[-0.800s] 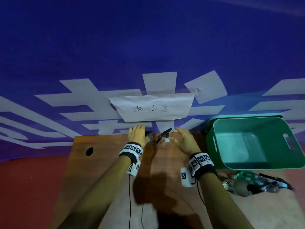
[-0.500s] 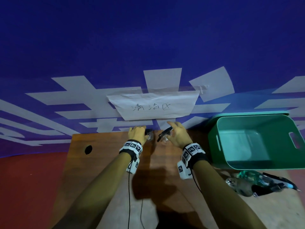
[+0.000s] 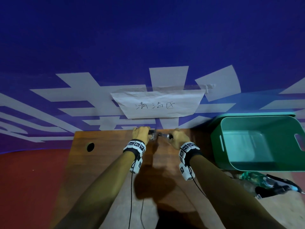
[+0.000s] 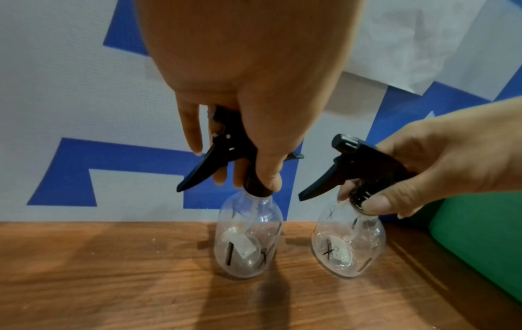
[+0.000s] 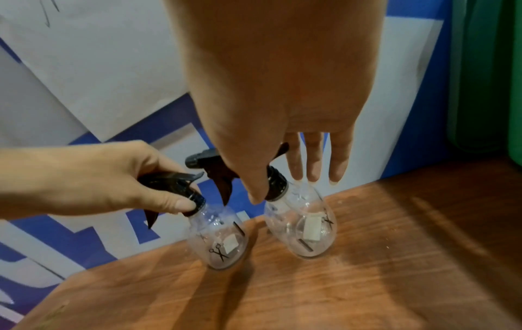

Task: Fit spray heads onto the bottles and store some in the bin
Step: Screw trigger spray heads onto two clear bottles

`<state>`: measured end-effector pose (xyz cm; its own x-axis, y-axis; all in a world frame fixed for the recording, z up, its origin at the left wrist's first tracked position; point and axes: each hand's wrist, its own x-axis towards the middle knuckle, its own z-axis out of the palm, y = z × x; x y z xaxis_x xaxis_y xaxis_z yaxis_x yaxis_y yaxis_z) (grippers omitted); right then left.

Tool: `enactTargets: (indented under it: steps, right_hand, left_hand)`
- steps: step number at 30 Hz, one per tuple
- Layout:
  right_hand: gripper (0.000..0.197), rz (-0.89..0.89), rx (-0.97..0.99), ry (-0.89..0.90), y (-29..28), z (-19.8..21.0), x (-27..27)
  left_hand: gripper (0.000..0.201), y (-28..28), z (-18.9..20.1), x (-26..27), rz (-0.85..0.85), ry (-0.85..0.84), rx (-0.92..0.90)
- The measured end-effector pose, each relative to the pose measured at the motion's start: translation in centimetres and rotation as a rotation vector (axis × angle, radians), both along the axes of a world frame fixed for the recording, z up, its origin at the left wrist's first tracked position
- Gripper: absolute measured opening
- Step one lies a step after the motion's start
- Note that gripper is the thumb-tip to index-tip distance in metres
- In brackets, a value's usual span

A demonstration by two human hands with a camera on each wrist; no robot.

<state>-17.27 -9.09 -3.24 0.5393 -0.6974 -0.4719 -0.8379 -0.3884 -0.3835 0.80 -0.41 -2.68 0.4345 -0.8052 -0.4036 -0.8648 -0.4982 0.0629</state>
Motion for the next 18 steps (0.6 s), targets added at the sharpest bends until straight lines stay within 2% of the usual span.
enactTargets:
  steps: [2, 6, 12, 18]
  right_hand:
    - [0.026, -0.024, 0.007, 0.007, 0.0, -0.1, -0.2]
    - [0.025, -0.068, 0.026, 0.006, 0.1, 0.1, -0.7]
    - [0.017, -0.134, 0.049, 0.015, 1.3, 0.6, -1.5]
    - [0.013, -0.171, 0.104, 0.038, 3.8, 0.8, -4.3]
  left_hand:
    - [0.027, 0.1, 0.3, -0.4, -0.017, -0.005, 0.020]
    - [0.032, 1.1, 0.8, -2.0, -0.025, 0.021, 0.020]
    - [0.024, 3.6, 0.0, -5.3, 0.001, 0.198, -0.007]
    - [0.026, 5.8, -0.8, -9.1, -0.004, 0.257, -0.026]
